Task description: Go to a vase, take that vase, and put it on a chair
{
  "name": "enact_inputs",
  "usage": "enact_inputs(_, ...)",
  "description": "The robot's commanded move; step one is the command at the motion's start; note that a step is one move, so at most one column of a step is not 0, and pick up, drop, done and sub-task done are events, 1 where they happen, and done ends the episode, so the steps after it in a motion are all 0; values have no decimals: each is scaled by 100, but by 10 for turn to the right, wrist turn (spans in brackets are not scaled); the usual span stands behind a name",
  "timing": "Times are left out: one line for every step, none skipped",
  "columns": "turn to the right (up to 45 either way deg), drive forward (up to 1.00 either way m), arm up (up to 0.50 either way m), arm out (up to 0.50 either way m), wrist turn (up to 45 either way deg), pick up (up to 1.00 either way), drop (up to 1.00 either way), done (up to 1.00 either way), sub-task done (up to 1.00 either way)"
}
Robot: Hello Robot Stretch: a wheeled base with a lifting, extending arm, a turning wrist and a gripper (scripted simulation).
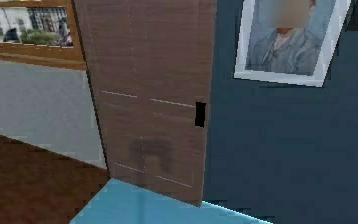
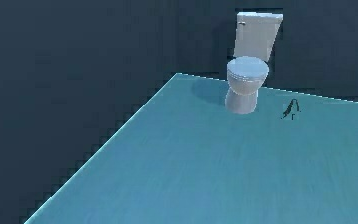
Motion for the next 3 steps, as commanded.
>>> enact_inputs(0, 5, 0, 0, 0, 0, 0, 0, 0)
enact_inputs(-450, 0, 0, 0, 0, 0, 0, 0, 0)
enact_inputs(-180, 0, 0, 0, 0, 0, 0, 0, 0)
